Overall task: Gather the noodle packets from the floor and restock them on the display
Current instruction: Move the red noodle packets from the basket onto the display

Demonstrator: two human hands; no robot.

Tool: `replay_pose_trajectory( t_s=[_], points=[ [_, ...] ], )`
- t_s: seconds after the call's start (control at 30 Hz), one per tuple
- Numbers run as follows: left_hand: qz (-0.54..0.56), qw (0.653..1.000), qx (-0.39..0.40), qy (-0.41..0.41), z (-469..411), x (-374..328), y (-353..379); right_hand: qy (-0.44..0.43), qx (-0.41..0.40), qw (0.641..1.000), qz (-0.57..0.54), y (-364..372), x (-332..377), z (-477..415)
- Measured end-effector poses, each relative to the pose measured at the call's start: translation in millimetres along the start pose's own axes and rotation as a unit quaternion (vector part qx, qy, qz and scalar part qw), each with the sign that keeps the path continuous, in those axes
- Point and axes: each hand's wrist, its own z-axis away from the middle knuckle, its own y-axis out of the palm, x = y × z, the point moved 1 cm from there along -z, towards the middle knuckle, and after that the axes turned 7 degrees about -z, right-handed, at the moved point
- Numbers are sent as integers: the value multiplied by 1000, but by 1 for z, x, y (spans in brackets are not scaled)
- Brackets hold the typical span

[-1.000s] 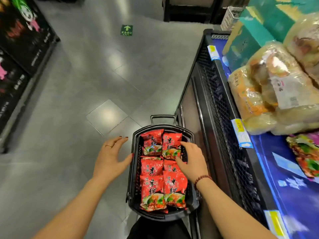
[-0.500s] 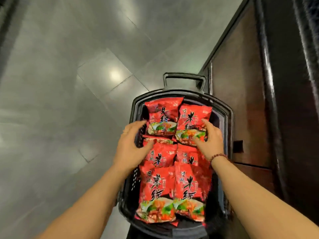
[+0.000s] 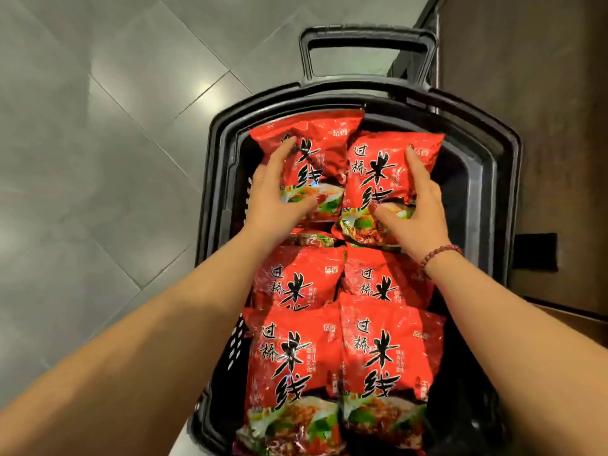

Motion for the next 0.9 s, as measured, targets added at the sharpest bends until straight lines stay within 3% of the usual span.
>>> replay_pose_trajectory(
  t_s=[0.37,0.63,0.9],
  points=[
    [-31,998,-35,41,18,-27,-27,-47,-122,990,-50,-5,40,34],
    [140,988,-15,67,90,-92,-122,-57,-194,971,-124,-61,144,142],
    [179,978,58,94,179,-188,-230,-28,-245,947,-208,-131,233,272]
  ],
)
